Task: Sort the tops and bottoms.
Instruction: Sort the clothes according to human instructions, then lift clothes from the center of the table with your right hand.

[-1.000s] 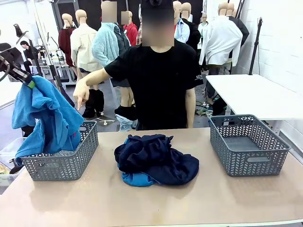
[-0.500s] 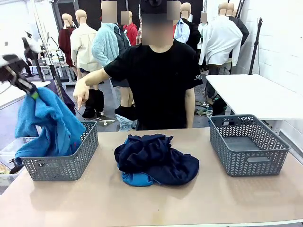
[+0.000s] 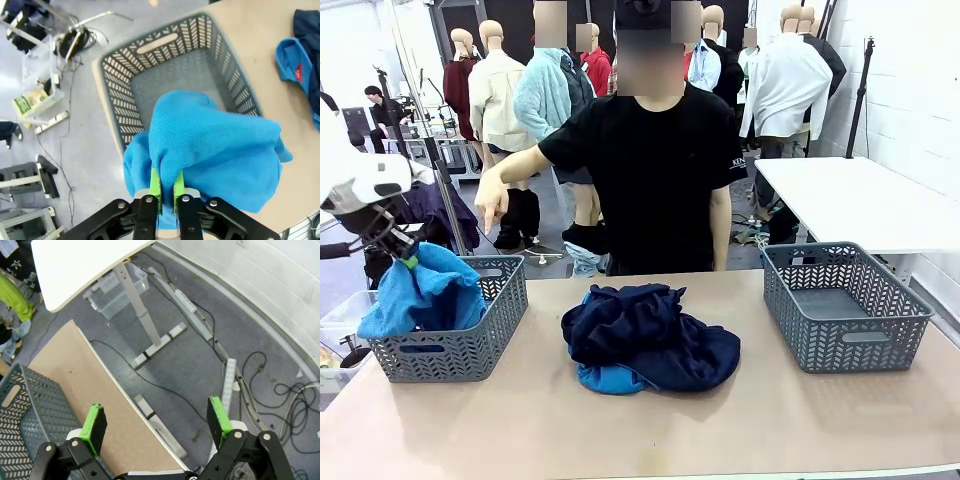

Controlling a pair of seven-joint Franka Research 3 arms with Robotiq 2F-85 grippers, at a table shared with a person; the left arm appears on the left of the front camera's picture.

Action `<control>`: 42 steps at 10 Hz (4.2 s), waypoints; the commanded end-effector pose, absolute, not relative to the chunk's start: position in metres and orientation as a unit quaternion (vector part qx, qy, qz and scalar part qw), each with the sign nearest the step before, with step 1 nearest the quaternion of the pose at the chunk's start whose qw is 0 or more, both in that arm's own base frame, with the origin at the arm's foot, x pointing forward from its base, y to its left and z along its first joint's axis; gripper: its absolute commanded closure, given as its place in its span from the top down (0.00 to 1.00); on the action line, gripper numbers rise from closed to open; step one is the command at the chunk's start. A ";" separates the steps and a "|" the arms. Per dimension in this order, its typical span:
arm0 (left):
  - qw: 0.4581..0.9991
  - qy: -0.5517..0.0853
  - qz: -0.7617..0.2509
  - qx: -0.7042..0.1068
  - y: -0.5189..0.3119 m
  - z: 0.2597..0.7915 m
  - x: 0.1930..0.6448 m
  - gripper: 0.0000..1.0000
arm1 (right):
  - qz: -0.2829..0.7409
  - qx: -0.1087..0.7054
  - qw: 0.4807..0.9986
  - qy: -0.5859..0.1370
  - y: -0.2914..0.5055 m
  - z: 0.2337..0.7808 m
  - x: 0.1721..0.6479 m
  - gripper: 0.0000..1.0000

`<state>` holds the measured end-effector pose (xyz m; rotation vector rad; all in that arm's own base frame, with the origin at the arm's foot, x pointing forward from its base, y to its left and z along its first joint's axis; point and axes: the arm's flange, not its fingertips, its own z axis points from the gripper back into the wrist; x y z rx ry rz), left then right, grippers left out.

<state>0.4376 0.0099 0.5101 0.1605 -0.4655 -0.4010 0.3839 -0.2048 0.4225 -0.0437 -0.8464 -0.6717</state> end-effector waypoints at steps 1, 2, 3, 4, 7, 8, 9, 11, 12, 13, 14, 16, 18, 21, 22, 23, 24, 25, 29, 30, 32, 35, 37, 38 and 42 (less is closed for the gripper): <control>0.956 -0.213 -0.187 0.071 0.004 0.482 0.446 0.00 | -0.314 -0.025 0.860 -0.400 -0.204 0.422 0.384 1.00; 0.960 -0.200 -0.188 0.050 0.005 0.466 0.446 0.00 | -0.314 -0.025 0.860 -0.400 -0.204 0.422 0.384 1.00; 0.964 -0.191 -0.182 0.040 0.009 0.454 0.446 0.00 | -0.314 -0.025 0.860 -0.400 -0.204 0.422 0.384 1.00; 0.965 -0.183 -0.184 0.042 0.008 0.444 0.446 0.00 | -0.314 -0.025 0.860 -0.400 -0.204 0.422 0.384 1.00; 0.962 -0.192 -0.187 0.045 0.009 0.451 0.446 0.47 | -0.314 -0.025 0.860 -0.400 -0.204 0.422 0.384 1.00; 0.962 -0.194 -0.185 0.044 0.010 0.453 0.445 0.66 | -0.314 -0.025 0.860 -0.400 -0.204 0.422 0.384 1.00; 0.963 -0.194 -0.185 0.039 0.010 0.455 0.445 0.86 | -0.314 -0.025 0.860 -0.400 -0.204 0.422 0.384 1.00; 0.962 -0.194 -0.188 0.041 0.009 0.459 0.443 1.00 | -0.314 -0.025 0.860 -0.400 -0.204 0.422 0.384 1.00; 0.959 -0.205 -0.191 0.044 0.009 0.468 0.440 1.00 | -0.314 -0.025 0.860 -0.400 -0.204 0.422 0.384 1.00; 0.957 -0.211 -0.196 0.037 0.010 0.477 0.437 1.00 | -0.314 -0.025 0.860 -0.400 -0.204 0.422 0.384 1.00; 0.954 -0.219 -0.204 0.028 0.009 0.486 0.433 1.00 | -0.314 -0.025 0.860 -0.400 -0.204 0.422 0.384 1.00; 0.948 -0.233 -0.215 0.018 0.010 0.504 0.428 1.00 | -0.314 -0.025 0.860 -0.400 -0.204 0.422 0.384 1.00; 0.940 -0.250 -0.231 0.024 0.012 0.536 0.422 1.00 | -0.314 -0.025 0.860 -0.400 -0.204 0.422 0.384 1.00; 0.921 -0.306 -0.234 0.052 0.025 0.598 0.396 1.00 | -0.314 -0.025 0.860 -0.400 -0.204 0.422 0.384 1.00; 0.916 -0.317 -0.242 0.038 0.021 0.600 0.389 1.00 | -0.314 -0.025 0.860 -0.400 -0.204 0.422 0.384 1.00; 0.926 -0.295 -0.229 0.049 0.015 0.591 0.401 1.00 | -0.314 -0.025 0.860 -0.400 -0.204 0.422 0.384 1.00; 0.926 -0.295 -0.229 0.049 0.015 0.591 0.401 1.00 | -0.314 -0.025 0.860 -0.400 -0.204 0.422 0.384 1.00; 0.926 -0.295 -0.229 0.049 0.015 0.591 0.401 1.00 | -0.314 -0.025 0.860 -0.400 -0.204 0.422 0.384 1.00; 0.926 -0.295 -0.229 0.049 0.015 0.591 0.401 1.00 | -0.314 -0.025 0.860 -0.400 -0.204 0.422 0.384 1.00; 0.926 -0.295 -0.229 0.049 0.015 0.591 0.401 1.00 | -0.314 -0.025 0.860 -0.400 -0.204 0.422 0.384 1.00; 0.924 -0.323 -0.191 0.078 0.042 0.599 0.399 1.00 | -0.314 -0.025 0.860 -0.400 -0.204 0.422 0.384 1.00; 0.916 -0.366 -0.095 0.136 0.102 0.632 0.383 1.00 | -0.238 -0.026 0.838 -0.490 -0.158 0.490 0.387 1.00; 0.915 -0.366 -0.077 0.152 0.132 0.633 0.374 1.00 | -0.120 0.015 0.813 -0.569 -0.101 0.564 0.380 1.00; 0.921 -0.350 -0.080 0.149 0.139 0.623 0.375 1.00 | -0.061 0.040 0.801 -0.594 -0.070 0.601 0.373 1.00; 0.921 -0.354 -0.079 0.142 0.147 0.627 0.371 1.00 | 0.251 0.121 0.799 -0.532 0.062 0.638 0.367 1.00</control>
